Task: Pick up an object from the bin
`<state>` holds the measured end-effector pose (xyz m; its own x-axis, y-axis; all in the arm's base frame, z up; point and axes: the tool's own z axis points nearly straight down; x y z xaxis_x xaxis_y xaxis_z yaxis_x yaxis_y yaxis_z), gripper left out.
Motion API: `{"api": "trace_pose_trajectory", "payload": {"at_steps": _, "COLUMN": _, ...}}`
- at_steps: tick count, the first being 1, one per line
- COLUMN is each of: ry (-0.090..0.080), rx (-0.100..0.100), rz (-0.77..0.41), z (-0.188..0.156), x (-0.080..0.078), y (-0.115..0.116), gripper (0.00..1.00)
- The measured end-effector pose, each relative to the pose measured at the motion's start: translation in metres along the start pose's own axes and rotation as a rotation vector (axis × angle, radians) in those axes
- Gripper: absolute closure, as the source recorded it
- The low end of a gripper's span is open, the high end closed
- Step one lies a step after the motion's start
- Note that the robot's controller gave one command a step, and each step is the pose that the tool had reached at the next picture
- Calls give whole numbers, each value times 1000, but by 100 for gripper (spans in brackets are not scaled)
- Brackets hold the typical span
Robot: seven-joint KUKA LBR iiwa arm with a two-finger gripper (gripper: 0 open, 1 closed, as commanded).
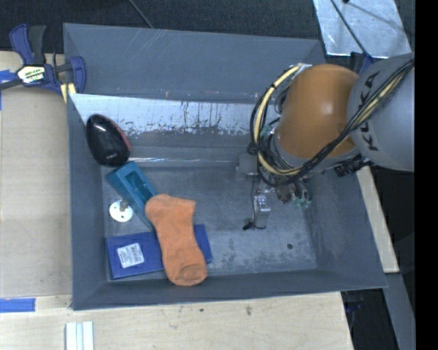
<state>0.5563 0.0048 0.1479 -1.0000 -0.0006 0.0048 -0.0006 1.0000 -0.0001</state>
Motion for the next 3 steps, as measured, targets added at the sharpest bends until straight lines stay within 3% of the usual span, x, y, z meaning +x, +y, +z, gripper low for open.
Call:
{"api": "trace_pose_trajectory", "payload": {"at_steps": 1, "ry": -8, "rx": 0, "rz": 0, "z": -5, "x": -1, "y": 0, "gripper": 0}}
{"api": "trace_pose_trajectory", "payload": {"at_steps": 2, "ry": -15, "rx": 0, "rz": 56, "z": 44, "x": 0, "y": 36, "gripper": 0}}
{"api": "trace_pose_trajectory", "payload": {"at_steps": 3, "ry": 7, "rx": 0, "rz": 47, "z": 66, "x": 3, "y": 59, "gripper": 0}}
